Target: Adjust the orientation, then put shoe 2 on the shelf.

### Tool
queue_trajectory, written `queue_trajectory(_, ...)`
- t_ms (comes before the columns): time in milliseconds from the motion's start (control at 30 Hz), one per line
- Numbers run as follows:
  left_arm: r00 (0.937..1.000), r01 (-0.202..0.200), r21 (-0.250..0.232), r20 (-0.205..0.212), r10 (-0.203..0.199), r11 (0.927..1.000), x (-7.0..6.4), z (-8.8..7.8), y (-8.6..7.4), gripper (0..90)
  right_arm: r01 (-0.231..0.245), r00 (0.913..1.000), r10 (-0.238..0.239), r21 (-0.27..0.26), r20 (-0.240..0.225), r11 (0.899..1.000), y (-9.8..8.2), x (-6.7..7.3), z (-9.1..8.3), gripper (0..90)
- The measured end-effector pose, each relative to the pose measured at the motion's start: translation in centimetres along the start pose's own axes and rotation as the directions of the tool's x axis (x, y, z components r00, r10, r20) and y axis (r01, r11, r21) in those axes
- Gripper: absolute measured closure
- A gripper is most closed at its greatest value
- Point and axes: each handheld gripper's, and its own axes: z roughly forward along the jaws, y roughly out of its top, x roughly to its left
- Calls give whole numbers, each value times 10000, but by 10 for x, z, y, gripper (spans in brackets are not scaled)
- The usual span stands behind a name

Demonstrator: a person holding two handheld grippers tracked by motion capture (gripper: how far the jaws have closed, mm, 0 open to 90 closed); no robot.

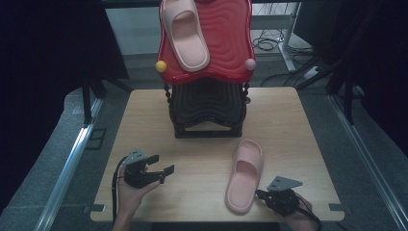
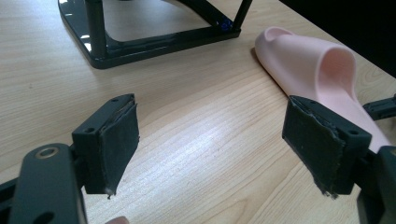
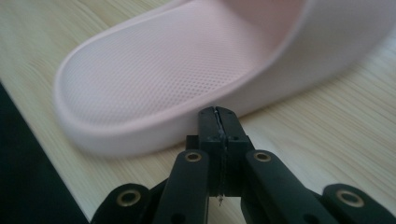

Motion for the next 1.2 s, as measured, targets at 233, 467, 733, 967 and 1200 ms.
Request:
queue_trajectory(233,10000,73,-68,-37,-73,10000,2,-2,-1,186,512,9978,-514,-72,-411,9987,22,22,25,900)
queue_trajectory(467,10000,48,-50,-32,-48,10000,0,-2,0,193,115,9998,-124,-541,-157,9985,17,12,12,899)
queue_trajectory(733,9993,-269,213,283,263,9994,-21,13,3,219,-1111,9921,1172,-1178,458,9868,0,-24,-3,638)
queue_trajectory(967,9976,-460,415,535,438,9981,-42,46,18,260,-1617,9824,1720,-1300,725,9782,-9,-42,-6,524)
queue_trajectory(1200,9903,-994,934,1065,893,9907,-74,101,37,347,-2140,9723,2263,-1659,585,9626,-13,-56,-14,494)
